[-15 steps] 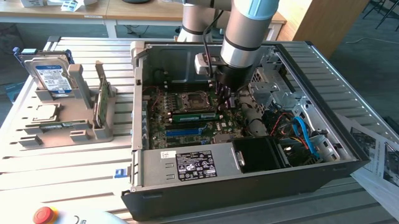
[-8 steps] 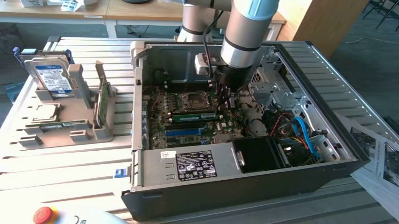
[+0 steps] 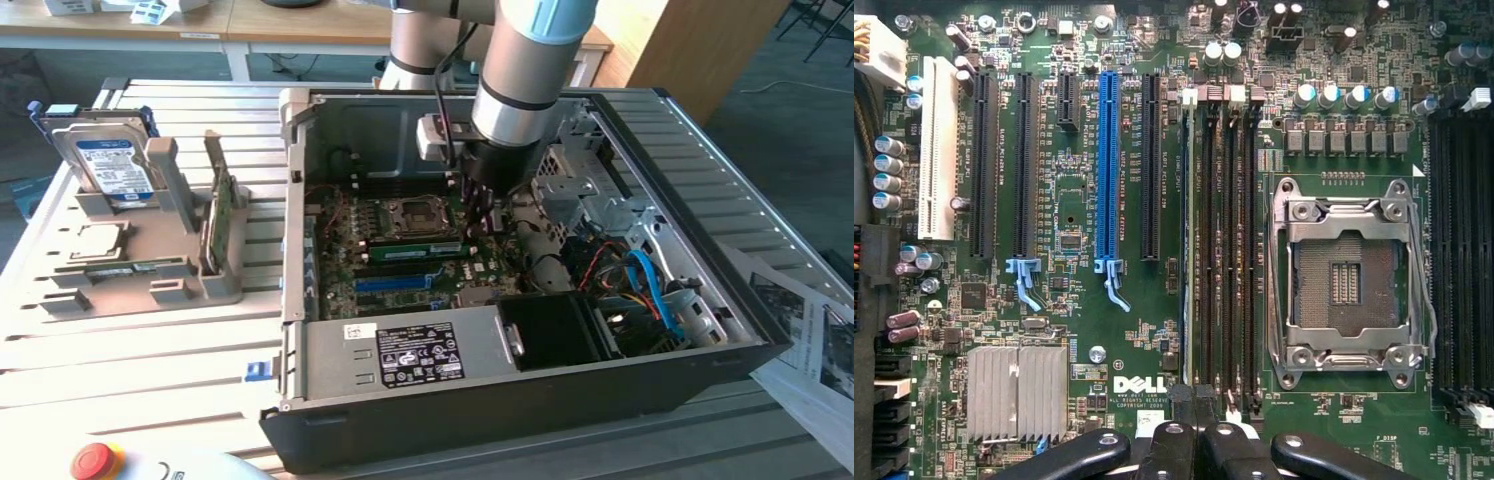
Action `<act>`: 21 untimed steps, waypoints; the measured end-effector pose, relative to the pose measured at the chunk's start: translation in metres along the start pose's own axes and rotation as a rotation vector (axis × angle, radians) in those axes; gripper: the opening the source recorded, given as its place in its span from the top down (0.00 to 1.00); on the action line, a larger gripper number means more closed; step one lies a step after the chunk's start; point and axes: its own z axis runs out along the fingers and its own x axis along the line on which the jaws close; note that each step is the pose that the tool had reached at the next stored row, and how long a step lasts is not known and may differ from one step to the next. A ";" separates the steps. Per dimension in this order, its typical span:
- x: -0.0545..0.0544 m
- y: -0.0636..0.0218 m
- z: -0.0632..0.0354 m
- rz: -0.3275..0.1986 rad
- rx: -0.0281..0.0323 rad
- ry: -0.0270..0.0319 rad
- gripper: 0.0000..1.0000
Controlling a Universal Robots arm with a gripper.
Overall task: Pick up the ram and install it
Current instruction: 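Press down the ram until it locks into place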
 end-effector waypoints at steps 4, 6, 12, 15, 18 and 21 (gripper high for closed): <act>0.000 0.0000 0.0005 0.000 0.0000 0.0001 0.90; 0.000 0.0000 0.0005 0.000 -0.0001 0.0001 0.90; 0.000 -0.0001 0.0009 0.000 0.0000 0.0001 0.90; 0.000 0.0000 0.0011 0.000 0.0000 0.0000 0.90; 0.000 -0.0001 0.0014 0.000 0.0000 0.0001 0.90; 0.000 -0.0001 0.0018 0.000 0.0000 0.0001 0.90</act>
